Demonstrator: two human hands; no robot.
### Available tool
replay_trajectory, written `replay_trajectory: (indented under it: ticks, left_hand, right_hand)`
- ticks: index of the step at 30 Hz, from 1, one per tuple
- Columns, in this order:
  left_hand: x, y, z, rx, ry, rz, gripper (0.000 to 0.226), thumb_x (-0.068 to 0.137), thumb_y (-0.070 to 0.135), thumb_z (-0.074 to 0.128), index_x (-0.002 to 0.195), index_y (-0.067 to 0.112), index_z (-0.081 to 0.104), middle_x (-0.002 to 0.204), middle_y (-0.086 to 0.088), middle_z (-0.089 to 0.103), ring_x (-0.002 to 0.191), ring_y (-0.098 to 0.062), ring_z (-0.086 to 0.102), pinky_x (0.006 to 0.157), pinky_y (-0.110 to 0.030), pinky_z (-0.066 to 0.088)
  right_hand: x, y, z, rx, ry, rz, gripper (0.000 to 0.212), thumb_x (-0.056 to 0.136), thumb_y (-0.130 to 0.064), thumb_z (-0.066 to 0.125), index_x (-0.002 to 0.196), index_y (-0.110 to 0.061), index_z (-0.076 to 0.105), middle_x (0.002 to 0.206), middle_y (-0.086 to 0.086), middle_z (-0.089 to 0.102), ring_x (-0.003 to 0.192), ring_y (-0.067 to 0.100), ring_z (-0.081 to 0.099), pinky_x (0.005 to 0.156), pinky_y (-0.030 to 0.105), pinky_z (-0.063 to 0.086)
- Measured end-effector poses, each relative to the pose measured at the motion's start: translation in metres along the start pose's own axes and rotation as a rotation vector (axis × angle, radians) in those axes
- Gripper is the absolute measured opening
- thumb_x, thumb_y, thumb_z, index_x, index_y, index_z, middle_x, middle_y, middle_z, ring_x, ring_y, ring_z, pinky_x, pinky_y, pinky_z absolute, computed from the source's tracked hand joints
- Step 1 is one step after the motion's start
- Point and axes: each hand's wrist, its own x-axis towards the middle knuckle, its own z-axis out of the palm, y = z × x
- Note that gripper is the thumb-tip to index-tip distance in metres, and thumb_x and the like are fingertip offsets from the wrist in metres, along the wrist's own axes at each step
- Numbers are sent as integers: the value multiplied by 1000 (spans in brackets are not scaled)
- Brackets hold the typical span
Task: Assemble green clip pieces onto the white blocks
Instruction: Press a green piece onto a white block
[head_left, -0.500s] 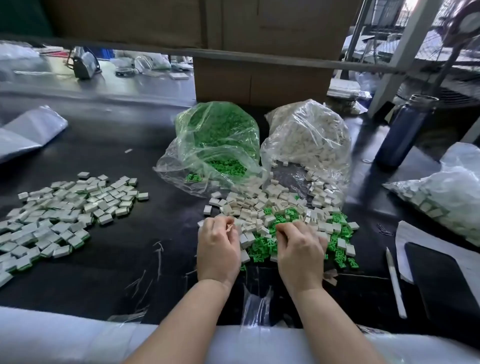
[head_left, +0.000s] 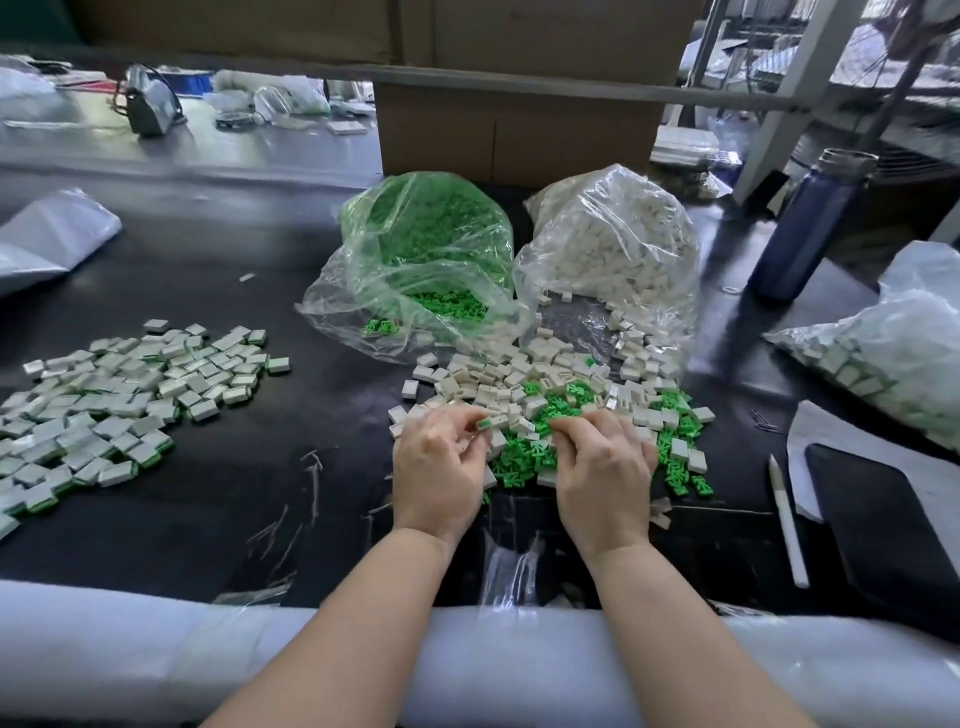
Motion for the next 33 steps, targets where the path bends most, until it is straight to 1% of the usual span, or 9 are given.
replay_trajectory:
  ticks: [3, 7, 10, 13, 16, 19, 22, 26, 33]
  left_hand:
    - [-8, 7, -6, -96, -91, 78, 12, 77, 13, 72, 89, 15, 72, 74, 17, 61, 76, -17, 57, 81, -38, 48]
    - [-13, 13, -12, -219, -269, 148, 8, 70, 19, 65, 74, 19, 72, 63, 20, 57, 65, -1, 55, 68, -15, 43]
    - [-13, 14, -13, -168, -479, 224, 8, 72, 14, 71, 74, 20, 76, 67, 17, 62, 71, 4, 51, 79, -13, 37]
    - [-12, 14, -11, -56, -610, 272, 6, 77, 21, 71, 78, 24, 77, 78, 11, 66, 77, 1, 44, 91, -27, 31]
    - [-12, 14, -9, -42, -596, 255, 8, 80, 30, 71, 81, 24, 76, 79, 15, 59, 83, -3, 44, 96, -34, 28]
    - [-12, 11, -6, -32, -479, 255, 11, 81, 29, 70, 87, 21, 75, 80, 15, 55, 85, -8, 43, 94, -37, 33]
    - [-12, 9, 0, 64, -418, 266, 22, 86, 31, 64, 106, 25, 70, 96, 5, 58, 92, -12, 42, 95, -35, 32]
    - [-11, 9, 6, 214, -451, 291, 30, 93, 37, 50, 122, 38, 59, 108, 4, 48, 106, -16, 38, 95, -28, 25]
    - [-9, 7, 9, 301, -416, 302, 32, 90, 44, 51, 120, 37, 60, 110, 4, 46, 108, -17, 38, 94, -28, 23]
  right_hand:
    - [0, 1, -1, 14, 2, 18, 8, 82, -9, 68, 87, -13, 73, 89, 4, 67, 88, 29, 60, 74, 33, 23]
    - [0, 3, -1, 60, 6, 44, 8, 84, -10, 66, 88, -12, 73, 92, 4, 67, 91, 28, 59, 78, 31, 24]
    - [-1, 4, -2, 76, 9, 70, 8, 84, -10, 65, 89, -11, 73, 95, 6, 67, 95, 29, 58, 80, 31, 25]
    - [0, 4, -3, 71, -5, 77, 9, 85, -11, 64, 89, -11, 72, 96, 6, 67, 96, 29, 58, 80, 31, 25]
    - [0, 4, -2, 62, -31, 76, 10, 86, -11, 63, 90, -11, 72, 95, 5, 66, 97, 28, 57, 80, 31, 26]
    - [0, 4, -3, 59, -44, 91, 11, 85, -10, 62, 90, -12, 72, 96, 4, 66, 98, 27, 56, 81, 32, 27]
    - [0, 3, -4, 45, -47, 119, 14, 84, -8, 60, 90, -14, 71, 97, 2, 65, 99, 25, 55, 79, 29, 22]
    - [0, 3, -4, 25, -39, 152, 14, 85, -11, 59, 91, -17, 71, 100, 2, 63, 101, 23, 53, 78, 28, 19]
    - [1, 3, -5, 31, -34, 177, 13, 85, -12, 61, 90, -17, 71, 100, 2, 62, 101, 23, 51, 81, 30, 22]
